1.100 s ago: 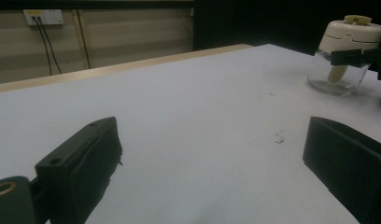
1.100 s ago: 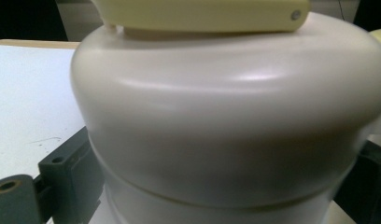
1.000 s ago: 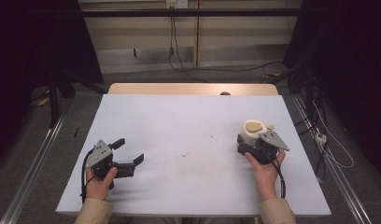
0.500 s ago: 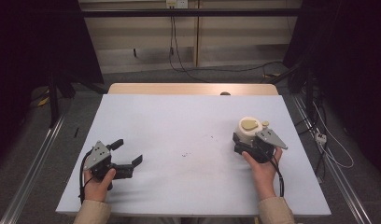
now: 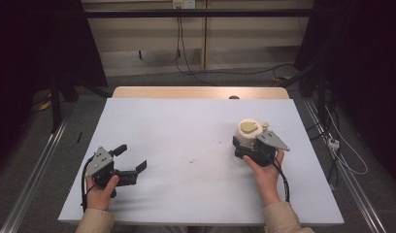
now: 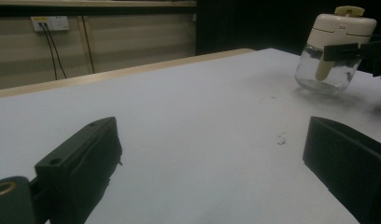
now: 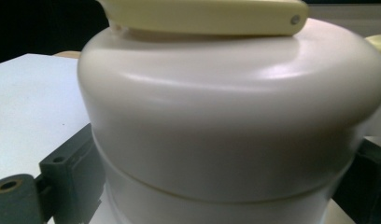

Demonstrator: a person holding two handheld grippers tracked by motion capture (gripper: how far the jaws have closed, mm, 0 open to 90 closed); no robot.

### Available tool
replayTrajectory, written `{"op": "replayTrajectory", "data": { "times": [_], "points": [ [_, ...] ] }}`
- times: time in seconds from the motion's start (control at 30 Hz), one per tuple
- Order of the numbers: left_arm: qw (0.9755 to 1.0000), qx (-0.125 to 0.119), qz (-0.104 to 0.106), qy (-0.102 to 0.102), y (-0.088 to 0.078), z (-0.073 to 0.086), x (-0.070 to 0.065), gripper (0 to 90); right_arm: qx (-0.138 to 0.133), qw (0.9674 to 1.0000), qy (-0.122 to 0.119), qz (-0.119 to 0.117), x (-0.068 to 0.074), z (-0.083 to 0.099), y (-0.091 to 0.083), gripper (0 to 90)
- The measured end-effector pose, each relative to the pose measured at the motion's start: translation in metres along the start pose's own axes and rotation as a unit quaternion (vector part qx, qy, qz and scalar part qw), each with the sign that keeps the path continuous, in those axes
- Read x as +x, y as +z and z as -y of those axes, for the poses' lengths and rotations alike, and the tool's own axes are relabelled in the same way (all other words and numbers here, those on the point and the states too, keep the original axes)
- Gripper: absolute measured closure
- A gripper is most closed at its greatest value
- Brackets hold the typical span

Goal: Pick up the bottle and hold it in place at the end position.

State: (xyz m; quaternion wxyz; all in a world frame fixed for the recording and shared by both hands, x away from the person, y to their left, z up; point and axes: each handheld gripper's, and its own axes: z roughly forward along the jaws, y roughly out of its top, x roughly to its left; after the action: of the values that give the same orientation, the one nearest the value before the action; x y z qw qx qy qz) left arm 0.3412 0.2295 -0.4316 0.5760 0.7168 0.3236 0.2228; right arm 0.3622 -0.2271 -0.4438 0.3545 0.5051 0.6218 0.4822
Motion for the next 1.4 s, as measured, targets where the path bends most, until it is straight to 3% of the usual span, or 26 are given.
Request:
{"op": "replayTrajectory", "data": {
  "times": [1.4],
  "points": [
    [1.0000,-0.003,-0.002,-0.002,0.000,0.001,0.001,3.8,0.000,0.9985,-0.003,-0.054,0.034,-0.010,0.027,5.6]
  ]
}}
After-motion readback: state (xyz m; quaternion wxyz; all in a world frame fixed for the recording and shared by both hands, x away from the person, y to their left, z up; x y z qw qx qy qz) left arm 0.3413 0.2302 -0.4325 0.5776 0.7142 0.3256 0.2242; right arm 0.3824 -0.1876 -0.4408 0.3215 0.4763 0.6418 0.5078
